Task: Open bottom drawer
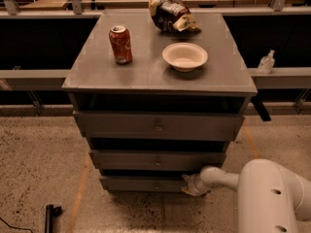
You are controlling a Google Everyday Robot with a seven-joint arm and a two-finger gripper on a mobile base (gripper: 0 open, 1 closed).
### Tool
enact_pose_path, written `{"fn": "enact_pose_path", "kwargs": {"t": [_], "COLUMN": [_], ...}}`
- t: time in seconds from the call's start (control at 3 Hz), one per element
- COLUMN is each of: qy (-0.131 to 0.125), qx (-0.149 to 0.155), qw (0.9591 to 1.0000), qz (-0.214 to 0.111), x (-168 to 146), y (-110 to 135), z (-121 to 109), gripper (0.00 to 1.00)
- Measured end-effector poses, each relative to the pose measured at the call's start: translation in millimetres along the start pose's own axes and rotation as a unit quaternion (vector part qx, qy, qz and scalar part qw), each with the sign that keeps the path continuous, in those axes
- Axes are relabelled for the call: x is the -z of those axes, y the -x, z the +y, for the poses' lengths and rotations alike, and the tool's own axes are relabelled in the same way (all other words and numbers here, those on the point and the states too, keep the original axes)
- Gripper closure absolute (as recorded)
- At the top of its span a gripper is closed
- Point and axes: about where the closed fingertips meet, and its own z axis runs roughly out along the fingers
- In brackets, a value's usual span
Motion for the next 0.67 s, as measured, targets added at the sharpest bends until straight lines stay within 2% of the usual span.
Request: {"fn": "enact_pose_path", "kwargs": {"t": [0.33,0.67], "qy": [0.000,0.000], "qx": [0.000,0.000], "qw": [1.0000,1.0000], "qz": [0.000,0.000], "x": [0.4,1.3], "y": [0.2,0.6], "z": [0.0,-0.2], "gripper": [1.00,1.00]}}
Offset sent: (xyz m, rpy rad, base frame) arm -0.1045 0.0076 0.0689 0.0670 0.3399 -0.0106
